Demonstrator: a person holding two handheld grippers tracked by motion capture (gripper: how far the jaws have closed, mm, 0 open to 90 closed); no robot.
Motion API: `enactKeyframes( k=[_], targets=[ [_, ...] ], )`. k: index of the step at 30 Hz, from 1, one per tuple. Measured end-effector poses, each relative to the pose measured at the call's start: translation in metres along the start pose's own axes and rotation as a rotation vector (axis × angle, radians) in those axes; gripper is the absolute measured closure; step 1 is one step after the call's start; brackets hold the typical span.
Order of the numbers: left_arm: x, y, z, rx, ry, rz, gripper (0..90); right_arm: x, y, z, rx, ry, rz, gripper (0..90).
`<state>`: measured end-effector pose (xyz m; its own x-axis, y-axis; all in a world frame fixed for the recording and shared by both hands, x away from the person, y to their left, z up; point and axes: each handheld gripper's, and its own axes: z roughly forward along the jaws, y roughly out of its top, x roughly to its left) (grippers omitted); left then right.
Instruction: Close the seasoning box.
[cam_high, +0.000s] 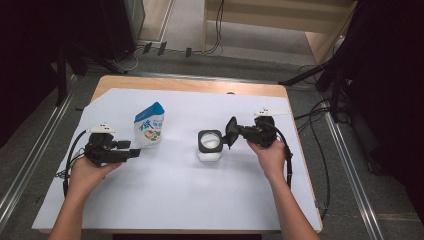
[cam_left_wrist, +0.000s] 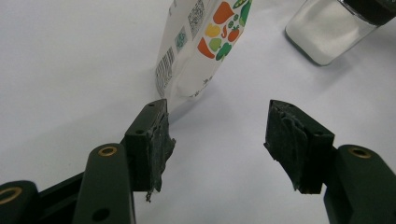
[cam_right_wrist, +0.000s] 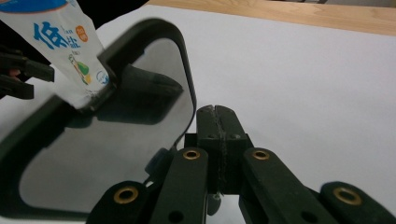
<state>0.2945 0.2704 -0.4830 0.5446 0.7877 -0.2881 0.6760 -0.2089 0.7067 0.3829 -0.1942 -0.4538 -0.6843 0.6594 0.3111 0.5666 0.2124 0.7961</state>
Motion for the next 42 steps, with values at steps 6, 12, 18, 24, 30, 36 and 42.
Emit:
enactKeyframes(
  k=[6, 12, 18, 24, 30, 36, 42],
  targets=[
    [0.002, 0.003, -0.002, -0.014, -0.026, -0.009, 40.3, 0.004, 0.002, 0.001, -0.003, 0.016, 0.003, 90.0],
    [0.001, 0.004, 0.000, -0.008, -0.037, -0.004, 40.1, 0.007, 0.001, -0.002, -0.007, 0.012, 0.004, 90.0],
    [0.001, 0.004, 0.002, -0.001, -0.045, 0.006, 40.0, 0.009, 0.001, -0.006, -0.019, 0.016, 0.002, 90.0],
    [0.001, 0.004, 0.002, 0.005, -0.055, 0.019, 40.0, 0.013, 0.001, -0.005, -0.017, 0.029, 0.004, 90.0],
    [0.001, 0.004, 0.001, -0.018, -0.083, 0.020, 39.8, 0.014, 0.000, -0.003, -0.014, 0.034, 0.006, 90.0],
    [0.002, 0.003, 0.001, -0.016, -0.077, 0.014, 39.8, 0.017, 0.001, -0.002, -0.019, 0.039, -0.002, 90.0],
    [0.000, 0.004, 0.002, -0.019, -0.102, 0.011, 39.7, 0.018, 0.000, 0.000, -0.012, 0.040, -0.003, 90.0]
  ],
)
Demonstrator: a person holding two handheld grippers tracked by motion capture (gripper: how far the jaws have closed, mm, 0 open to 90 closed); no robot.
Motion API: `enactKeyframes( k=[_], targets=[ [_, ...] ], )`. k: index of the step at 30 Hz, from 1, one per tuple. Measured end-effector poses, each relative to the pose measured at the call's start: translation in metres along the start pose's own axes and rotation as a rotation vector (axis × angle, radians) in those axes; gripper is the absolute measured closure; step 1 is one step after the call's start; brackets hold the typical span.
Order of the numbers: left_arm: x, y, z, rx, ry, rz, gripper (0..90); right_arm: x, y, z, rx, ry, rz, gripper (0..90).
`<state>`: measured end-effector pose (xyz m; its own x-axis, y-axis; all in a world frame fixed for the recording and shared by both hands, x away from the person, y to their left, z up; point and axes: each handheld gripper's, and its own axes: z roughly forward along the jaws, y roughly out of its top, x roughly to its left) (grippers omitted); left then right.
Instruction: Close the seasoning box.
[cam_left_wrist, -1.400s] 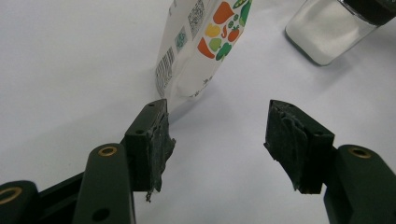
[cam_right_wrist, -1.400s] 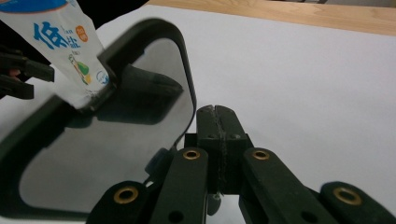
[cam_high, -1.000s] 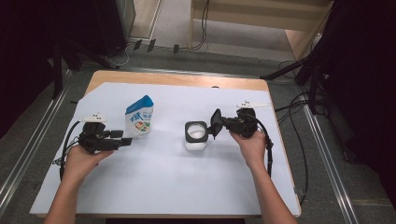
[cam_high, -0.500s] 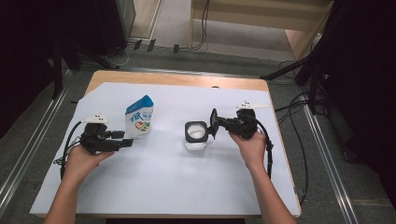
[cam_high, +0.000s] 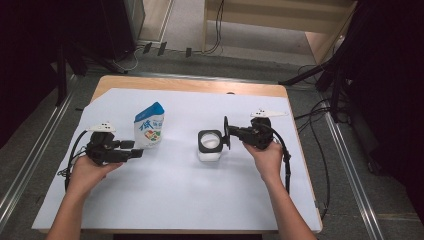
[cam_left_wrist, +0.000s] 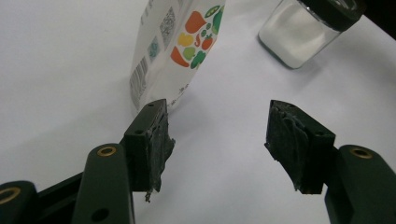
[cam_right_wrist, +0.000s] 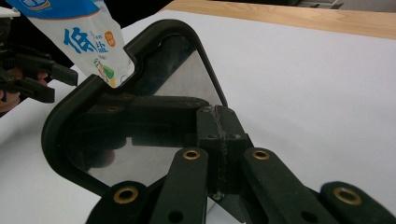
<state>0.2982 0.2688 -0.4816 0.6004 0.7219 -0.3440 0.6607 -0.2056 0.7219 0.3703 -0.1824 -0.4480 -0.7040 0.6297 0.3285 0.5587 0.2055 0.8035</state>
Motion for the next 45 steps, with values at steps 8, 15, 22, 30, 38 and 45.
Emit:
enactKeyframes(
  k=[8, 15, 22, 30, 38, 45],
  targets=[
    [0.002, 0.000, -0.002, 0.005, 0.003, 0.000, 39.4, 0.002, 0.000, 0.002, 0.004, -0.002, -0.007, 90.0],
    [0.002, 0.000, -0.001, 0.007, 0.009, 0.004, 39.2, 0.004, 0.000, 0.003, 0.009, 0.001, -0.013, 90.0],
    [0.002, -0.001, -0.002, 0.009, 0.012, 0.000, 39.1, 0.007, 0.000, 0.005, 0.014, 0.009, -0.022, 90.0],
    [0.003, -0.001, -0.002, 0.016, 0.024, 0.001, 39.1, 0.010, 0.000, 0.006, 0.016, 0.011, -0.031, 90.0],
    [0.003, -0.001, -0.001, 0.022, 0.035, 0.008, 38.9, 0.007, 0.001, 0.003, 0.008, -0.001, -0.032, 87.8],
    [0.004, -0.002, -0.002, 0.019, 0.046, 0.007, 38.6, -0.002, 0.000, -0.004, -0.001, -0.039, -0.024, 77.2]
  ],
)
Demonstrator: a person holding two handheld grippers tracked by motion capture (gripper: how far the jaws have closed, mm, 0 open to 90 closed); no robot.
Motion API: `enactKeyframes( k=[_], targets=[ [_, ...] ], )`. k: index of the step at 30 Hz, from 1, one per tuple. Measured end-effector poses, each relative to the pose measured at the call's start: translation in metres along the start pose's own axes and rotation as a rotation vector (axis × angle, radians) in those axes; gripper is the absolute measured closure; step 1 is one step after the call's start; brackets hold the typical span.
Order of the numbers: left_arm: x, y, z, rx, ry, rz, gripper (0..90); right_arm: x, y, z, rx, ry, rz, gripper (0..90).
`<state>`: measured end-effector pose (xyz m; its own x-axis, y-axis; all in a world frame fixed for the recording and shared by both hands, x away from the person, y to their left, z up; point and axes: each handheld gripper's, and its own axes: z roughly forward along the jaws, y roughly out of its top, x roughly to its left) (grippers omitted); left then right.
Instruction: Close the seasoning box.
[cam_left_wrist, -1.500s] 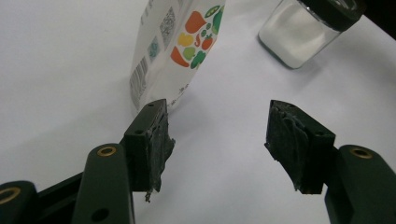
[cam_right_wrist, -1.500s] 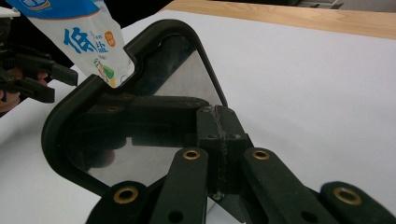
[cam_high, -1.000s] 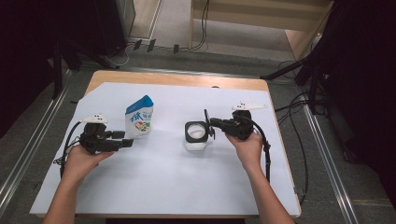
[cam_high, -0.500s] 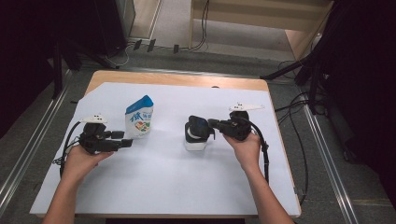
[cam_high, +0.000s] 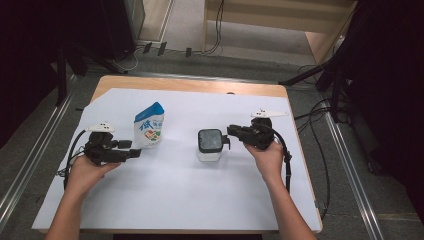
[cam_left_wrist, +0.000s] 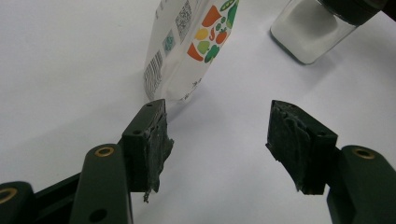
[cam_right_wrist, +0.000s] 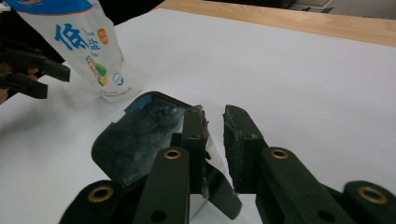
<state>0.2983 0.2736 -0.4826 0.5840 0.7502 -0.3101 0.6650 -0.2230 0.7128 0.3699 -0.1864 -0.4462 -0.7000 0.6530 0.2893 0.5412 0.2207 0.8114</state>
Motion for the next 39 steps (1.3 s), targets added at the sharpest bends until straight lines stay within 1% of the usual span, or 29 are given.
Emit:
enactKeyframes(
  k=[2, 9, 11, 13, 17, 20, 24, 26, 27, 29, 31, 34, 36, 39],
  targets=[
    [0.001, 0.000, -0.001, 0.002, 0.008, 0.001, 38.5, -0.003, 0.000, -0.002, -0.001, -0.011, 0.003, 74.3],
    [0.003, -0.001, -0.003, -0.006, 0.011, -0.005, 38.2, -0.014, -0.003, -0.010, -0.023, -0.059, 0.002, 63.2],
    [0.004, -0.001, -0.003, -0.006, 0.016, -0.007, 38.2, -0.017, -0.005, -0.012, -0.044, -0.077, 0.000, 60.1],
    [0.006, -0.001, -0.004, -0.005, 0.016, -0.007, 38.1, -0.021, -0.007, -0.014, -0.050, -0.094, 0.004, 58.4],
    [0.008, -0.001, -0.004, -0.006, 0.023, -0.012, 38.1, -0.031, -0.012, -0.019, -0.060, -0.126, 0.001, 57.5],
    [0.010, -0.002, -0.004, -0.005, 0.022, -0.016, 38.1, -0.036, -0.016, -0.023, -0.063, -0.147, 0.014, 56.3],
    [0.011, -0.002, -0.003, 0.000, 0.034, -0.014, 38.1, -0.044, -0.020, -0.028, -0.063, -0.167, 0.024, 56.2],
    [0.013, -0.003, -0.002, 0.001, 0.049, -0.010, 38.1, -0.047, -0.022, -0.030, -0.068, -0.181, 0.024, 55.6],
    [0.015, -0.003, -0.003, 0.008, 0.050, -0.011, 38.1, -0.049, -0.023, -0.031, -0.067, -0.187, 0.025, 55.4],
    [0.017, -0.004, -0.002, 0.002, 0.055, -0.018, 38.1, -0.052, -0.026, -0.033, -0.062, -0.200, 0.026, 54.8],
    [0.019, -0.004, -0.003, 0.002, 0.058, -0.027, 38.1, -0.055, -0.028, -0.034, -0.063, -0.209, 0.028, 54.7],
    [0.020, -0.004, -0.003, 0.001, 0.056, -0.024, 38.2, -0.060, -0.033, -0.037, -0.060, -0.223, 0.037, 54.6],
    [0.021, -0.004, -0.002, -0.004, 0.061, -0.025, 38.1, -0.063, -0.035, -0.039, -0.052, -0.228, 0.047, 54.5],
    [0.022, -0.004, -0.002, -0.004, 0.055, -0.029, 38.1, -0.066, -0.038, -0.043, -0.054, -0.236, 0.046, 54.3]
  ],
)
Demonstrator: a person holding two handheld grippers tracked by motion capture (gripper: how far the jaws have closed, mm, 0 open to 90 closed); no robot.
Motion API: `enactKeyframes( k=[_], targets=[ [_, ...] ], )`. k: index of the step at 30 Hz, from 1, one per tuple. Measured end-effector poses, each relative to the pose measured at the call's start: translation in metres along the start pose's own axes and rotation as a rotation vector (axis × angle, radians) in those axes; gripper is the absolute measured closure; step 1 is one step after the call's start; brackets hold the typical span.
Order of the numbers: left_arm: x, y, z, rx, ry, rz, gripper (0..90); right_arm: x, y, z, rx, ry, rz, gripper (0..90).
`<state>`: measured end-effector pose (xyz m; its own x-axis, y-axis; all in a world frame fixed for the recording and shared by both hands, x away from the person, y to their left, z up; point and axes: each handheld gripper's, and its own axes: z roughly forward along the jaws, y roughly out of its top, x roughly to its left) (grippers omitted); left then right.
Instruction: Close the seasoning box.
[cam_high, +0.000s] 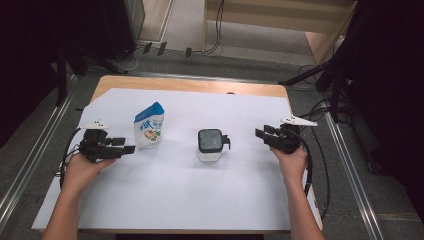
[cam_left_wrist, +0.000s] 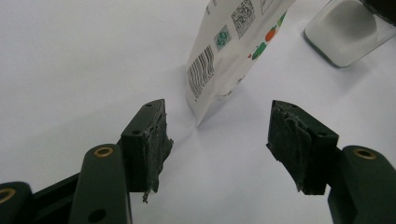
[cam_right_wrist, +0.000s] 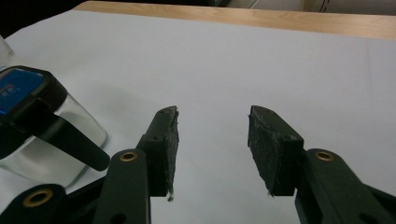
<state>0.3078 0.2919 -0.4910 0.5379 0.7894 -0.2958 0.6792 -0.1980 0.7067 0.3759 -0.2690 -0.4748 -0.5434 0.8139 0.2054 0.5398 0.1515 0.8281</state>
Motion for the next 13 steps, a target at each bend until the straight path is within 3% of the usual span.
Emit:
enactKeyframes(
  k=[13],
  targets=[
    [0.0017, -0.0002, 0.0024, -0.004, 0.008, -0.001, 38.1, -0.0065, -0.0072, -0.0025, 0.008, -0.021, 0.003, 53.8]
  ],
)
